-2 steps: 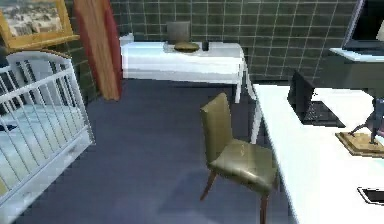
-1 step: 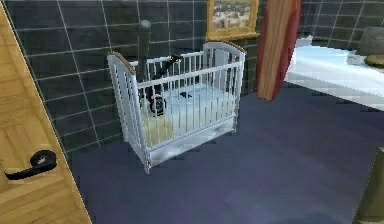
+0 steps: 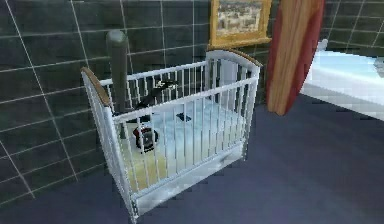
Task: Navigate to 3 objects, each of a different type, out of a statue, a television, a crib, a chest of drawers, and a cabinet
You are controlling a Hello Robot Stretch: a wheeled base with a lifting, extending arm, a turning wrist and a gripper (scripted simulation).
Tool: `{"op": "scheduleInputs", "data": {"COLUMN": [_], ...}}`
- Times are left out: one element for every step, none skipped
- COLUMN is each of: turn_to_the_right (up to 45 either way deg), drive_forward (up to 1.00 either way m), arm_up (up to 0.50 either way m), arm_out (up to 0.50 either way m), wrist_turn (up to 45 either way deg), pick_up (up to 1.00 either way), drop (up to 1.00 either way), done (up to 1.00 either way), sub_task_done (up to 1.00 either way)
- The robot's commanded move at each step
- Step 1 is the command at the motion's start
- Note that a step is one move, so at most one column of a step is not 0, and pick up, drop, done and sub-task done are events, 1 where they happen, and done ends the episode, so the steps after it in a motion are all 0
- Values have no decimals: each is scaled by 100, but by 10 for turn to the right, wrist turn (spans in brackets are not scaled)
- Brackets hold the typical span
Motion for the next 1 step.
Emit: {"op": "scheduleInputs", "data": {"turn_to_the_right": [0], "drive_forward": [0], "arm_up": [0], "arm_out": [0], "wrist_turn": [0], "pick_up": [0], "drop": [0], "done": [100], "sub_task_done": [0]}}
